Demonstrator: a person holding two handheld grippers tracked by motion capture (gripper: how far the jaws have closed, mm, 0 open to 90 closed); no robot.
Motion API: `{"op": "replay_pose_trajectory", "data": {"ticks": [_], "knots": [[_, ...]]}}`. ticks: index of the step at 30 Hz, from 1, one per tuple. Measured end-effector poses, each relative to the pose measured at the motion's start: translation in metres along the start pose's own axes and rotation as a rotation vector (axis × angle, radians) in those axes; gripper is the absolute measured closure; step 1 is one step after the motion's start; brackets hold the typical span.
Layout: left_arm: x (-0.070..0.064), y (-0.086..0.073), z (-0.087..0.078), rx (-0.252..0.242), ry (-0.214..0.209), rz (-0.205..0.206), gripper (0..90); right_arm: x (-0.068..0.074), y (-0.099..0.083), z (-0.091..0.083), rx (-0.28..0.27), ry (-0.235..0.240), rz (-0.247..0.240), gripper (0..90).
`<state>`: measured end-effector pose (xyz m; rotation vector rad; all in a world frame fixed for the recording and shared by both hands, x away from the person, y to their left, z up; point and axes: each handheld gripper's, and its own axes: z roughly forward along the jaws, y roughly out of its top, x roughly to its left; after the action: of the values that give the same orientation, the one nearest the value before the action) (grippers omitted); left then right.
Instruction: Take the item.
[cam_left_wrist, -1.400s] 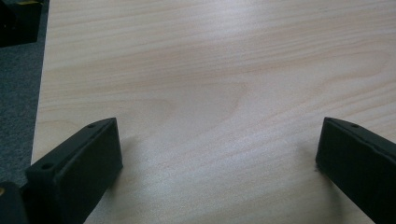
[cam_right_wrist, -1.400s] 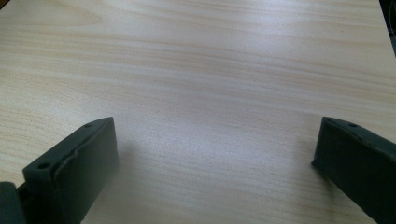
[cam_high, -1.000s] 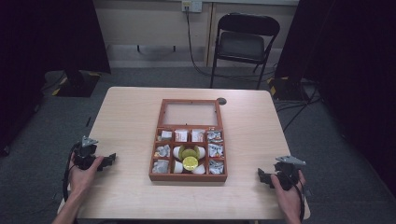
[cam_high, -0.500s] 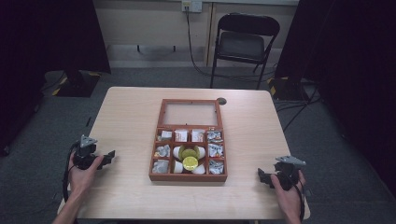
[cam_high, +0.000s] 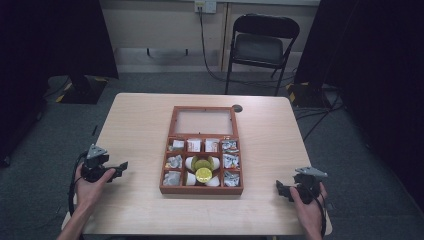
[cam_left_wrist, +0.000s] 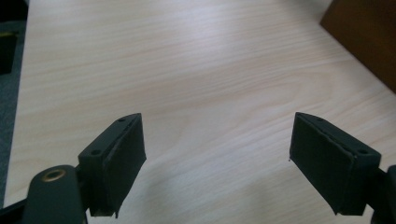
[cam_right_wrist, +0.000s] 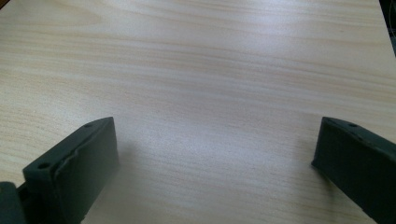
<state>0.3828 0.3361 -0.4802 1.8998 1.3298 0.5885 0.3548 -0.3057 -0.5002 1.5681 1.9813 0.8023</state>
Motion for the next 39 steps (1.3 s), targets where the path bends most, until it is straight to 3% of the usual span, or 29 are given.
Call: {"op": "replay_pose_trajectory", "data": {"ticks": [10, 27, 39], "knots": [[-0.015, 0.009, -0.003, -0.014, -0.068, 0.027, 19.3, 0.0, 0.0, 0.0, 0.0, -0.001, 0.0, 0.0], [-0.03, 0.016, -0.007, -0.039, -0.114, 0.066, 22.7, 0.0, 0.0, 0.0, 0.0, -0.001, 0.0, 0.0], [-0.047, 0.023, -0.011, -0.043, -0.196, 0.092, 24.7, 0.0, 0.0, 0.0, 0.0, 0.0, 0.0, 0.0]]}}
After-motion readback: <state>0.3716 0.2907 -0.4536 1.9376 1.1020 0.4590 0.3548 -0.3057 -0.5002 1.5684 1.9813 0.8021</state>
